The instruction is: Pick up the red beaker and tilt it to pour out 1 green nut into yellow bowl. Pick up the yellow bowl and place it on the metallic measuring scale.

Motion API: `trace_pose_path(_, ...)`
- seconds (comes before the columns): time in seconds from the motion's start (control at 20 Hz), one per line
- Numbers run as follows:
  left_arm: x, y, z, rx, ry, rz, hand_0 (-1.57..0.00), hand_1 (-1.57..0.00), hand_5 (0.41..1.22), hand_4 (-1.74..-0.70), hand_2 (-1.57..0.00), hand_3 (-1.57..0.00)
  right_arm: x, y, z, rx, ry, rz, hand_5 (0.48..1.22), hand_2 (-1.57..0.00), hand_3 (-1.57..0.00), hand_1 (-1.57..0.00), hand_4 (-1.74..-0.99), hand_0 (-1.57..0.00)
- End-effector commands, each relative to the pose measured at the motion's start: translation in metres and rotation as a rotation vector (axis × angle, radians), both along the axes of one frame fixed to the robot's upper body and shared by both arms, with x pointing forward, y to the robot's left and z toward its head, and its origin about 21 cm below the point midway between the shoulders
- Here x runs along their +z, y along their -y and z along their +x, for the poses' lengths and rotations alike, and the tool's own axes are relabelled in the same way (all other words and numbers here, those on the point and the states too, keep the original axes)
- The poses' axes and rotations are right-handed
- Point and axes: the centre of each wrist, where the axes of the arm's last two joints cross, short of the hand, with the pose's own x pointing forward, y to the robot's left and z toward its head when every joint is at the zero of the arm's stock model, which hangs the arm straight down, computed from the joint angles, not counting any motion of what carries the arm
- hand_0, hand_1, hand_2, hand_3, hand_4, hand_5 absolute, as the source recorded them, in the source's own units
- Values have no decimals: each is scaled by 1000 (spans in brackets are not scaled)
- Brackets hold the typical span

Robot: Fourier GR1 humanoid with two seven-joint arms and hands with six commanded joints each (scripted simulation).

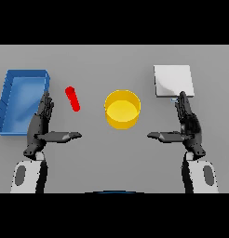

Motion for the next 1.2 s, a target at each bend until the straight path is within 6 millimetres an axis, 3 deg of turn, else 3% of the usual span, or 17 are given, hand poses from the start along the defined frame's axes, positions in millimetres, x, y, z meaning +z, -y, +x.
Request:
trace_pose_path(0.0,0,0,0,1,0,0,1,1,652,-1204,1,1,0,0,0,-1,-1,0,681,1,1,1,-1245,1)
trace_pose_path(0.25,1,1,1,1,-1,-4,1,1,652,-1204,1,1,-1,-4,6,-3,-16,2,681,1,1,1,-1245,1)
trace_pose_path(0.3,3,-2,-8,-27,18,78,1,1,652,-1204,1,1,4,-1,-1,10,80,-147,681,1,1,1,-1245,1)
trace_pose_path(0.4,12,-2,-21,-56,42,144,1,1,650,-1212,1,1,5,-1,-18,36,144,-275,679,1,1,1,-1239,1)
trace_pose_path(0.65,20,4,-26,-88,23,196,1,1,662,-1230,1,1,12,-10,-24,59,141,-316,681,1,1,1,-1245,1)
trace_pose_path(0.95,10,15,6,-131,-36,190,1,1,724,-1356,1,1,13,-3,-23,74,148,-256,676,1,1,1,-1286,1)
trace_pose_path(1.15,1,16,29,-131,-40,201,1,1,739,-1382,1,1,14,-1,-23,58,152,-247,681,1,1,1,-1312,1)
